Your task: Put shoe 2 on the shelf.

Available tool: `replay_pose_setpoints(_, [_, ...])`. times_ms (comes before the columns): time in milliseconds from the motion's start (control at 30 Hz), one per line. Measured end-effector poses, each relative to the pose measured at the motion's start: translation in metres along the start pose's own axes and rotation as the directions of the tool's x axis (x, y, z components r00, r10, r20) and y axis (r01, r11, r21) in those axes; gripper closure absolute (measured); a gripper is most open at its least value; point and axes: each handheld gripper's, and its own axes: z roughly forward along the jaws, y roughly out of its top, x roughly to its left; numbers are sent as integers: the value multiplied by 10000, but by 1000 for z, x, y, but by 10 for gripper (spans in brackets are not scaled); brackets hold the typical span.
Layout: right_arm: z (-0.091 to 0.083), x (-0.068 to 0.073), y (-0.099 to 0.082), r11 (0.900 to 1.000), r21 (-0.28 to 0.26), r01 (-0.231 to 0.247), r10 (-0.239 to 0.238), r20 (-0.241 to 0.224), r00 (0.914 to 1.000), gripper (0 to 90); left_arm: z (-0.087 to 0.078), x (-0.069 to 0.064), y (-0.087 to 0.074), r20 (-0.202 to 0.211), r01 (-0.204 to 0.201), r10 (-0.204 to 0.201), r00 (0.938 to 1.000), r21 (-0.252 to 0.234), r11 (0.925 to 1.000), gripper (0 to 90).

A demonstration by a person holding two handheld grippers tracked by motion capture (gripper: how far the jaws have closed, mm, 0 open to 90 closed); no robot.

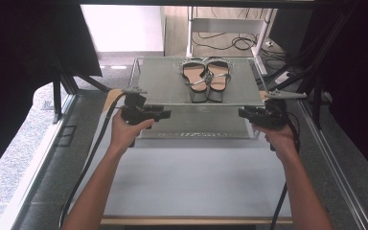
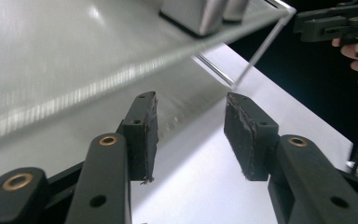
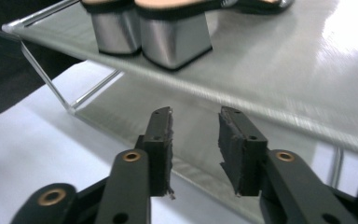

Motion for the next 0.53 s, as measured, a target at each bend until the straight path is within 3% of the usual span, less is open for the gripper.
replay_pose_setpoints(133, [-12, 0, -22, 9995, -167, 286, -284, 137, 9995, 600, -11, -2, -23, 222, -158, 154, 9996, 169, 9997, 527])
replay_pose_setpoints(300, [-17, -8, -45, 9993, 217, 307, -312, 244, 9992, 548, -17, -4, -40, 278, -243, 232, 9993, 400, 9989, 497])
replay_pose_setpoints(433, [-22, -10, -48, 9996, 6, 276, -276, 238, 9993, 487, -19, -5, -43, 111, -287, 283, 9995, 373, 9989, 465])
replay_pose_setpoints(533, [-24, -6, -54, 9998, -65, 208, -207, 145, 9997, 410, -21, -10, -50, -308, -537, 545, 9980, 266, 9982, 412])
